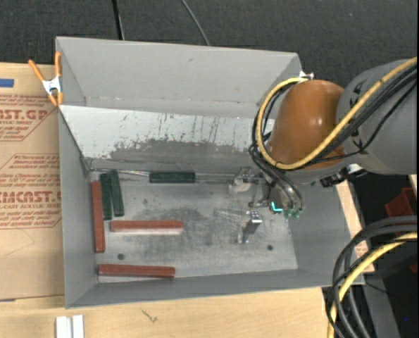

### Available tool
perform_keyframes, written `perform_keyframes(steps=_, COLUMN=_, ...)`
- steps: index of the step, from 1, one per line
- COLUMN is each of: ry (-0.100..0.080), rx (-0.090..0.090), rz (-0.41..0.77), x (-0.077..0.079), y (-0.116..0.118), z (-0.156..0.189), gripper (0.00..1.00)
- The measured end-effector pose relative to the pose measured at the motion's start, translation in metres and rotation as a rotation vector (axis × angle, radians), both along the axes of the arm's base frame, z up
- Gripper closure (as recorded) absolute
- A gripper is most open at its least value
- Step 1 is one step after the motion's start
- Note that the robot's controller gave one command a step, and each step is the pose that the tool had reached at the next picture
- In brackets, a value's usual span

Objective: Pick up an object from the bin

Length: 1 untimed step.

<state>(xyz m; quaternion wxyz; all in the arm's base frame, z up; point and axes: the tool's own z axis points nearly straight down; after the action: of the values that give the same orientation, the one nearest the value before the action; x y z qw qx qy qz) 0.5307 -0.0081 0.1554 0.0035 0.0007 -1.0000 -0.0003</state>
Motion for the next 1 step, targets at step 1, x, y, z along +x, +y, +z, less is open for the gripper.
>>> perform_keyframes(steps=1, ry=-0.007, rx=0.0, rz=0.0, x=0.0019, y=-0.0001, z=0.0041, gripper=0.0)
